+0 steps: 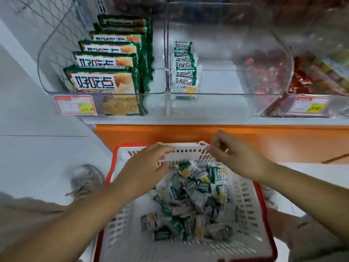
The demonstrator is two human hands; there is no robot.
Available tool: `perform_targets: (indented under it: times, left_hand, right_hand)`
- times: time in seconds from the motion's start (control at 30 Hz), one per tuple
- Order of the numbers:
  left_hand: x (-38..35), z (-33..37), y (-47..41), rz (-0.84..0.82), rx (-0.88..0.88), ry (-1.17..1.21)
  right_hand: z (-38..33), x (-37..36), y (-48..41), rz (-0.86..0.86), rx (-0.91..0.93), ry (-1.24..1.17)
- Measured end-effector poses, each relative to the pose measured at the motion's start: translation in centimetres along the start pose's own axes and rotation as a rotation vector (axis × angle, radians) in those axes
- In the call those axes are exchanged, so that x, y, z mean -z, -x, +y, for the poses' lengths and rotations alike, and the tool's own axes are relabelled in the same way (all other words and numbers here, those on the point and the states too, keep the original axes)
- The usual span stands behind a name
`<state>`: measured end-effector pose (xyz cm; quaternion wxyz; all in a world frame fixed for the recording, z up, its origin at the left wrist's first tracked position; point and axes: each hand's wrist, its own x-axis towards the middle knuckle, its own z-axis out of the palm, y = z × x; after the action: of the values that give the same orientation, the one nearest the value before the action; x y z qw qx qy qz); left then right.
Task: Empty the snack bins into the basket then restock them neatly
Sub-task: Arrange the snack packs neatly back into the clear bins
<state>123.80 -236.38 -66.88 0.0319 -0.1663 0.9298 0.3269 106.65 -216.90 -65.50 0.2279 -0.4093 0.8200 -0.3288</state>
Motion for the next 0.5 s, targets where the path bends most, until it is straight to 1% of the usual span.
perform_targets:
  times: [0.03, 0.1, 0.13, 0.2, 0.27, 0.37, 0.43, 0.5]
  left_hand:
    - [-2.1, -0.9, -0.4, -0.074, 0.037, -0.018]
    - [-6.1, -2.2, -1.2, -0.171, 0.109, -0.002]
    - [-7.9, -2.7, -1.5, -0.196, 0.154, 0.027]
    - [-11.2, -4.0, -1.9, -0.25, 0.266, 0.111]
    - [-13.9, -5.4, -2.0, -0.283, 0.356, 0.178]
    - [-16.3, -7.3, -2.0, -0.317, 0.454, 0.26]
    - [-17.0, -8.0, -2.0, -0.386, 0.468, 0.304]
    - [-17.7, -9.4, -2.2, -0.401, 0.518, 0.313]
  right_hand:
    - [2.3, -1.5, 0.4, -0.076, -0.089, -0.034]
    - [6.3, -4.2, 1.1, -0.172, -0.256, -0.065]
    - [7.6, -5.3, 1.4, -0.18, -0.343, -0.059]
    - [9.4, -7.6, 1.9, -0.123, -0.464, -0.125]
    - [10.3, -9.9, 2.2, -0.093, -0.503, -0.199]
    - [11.4, -12.4, 1.9, -0.121, -0.526, -0.055]
    - [12.3, -13.1, 1.2, -0.072, -0.542, -0.035]
    - [13.5, -13.7, 0.3, -0.056, -0.564, -0.03]
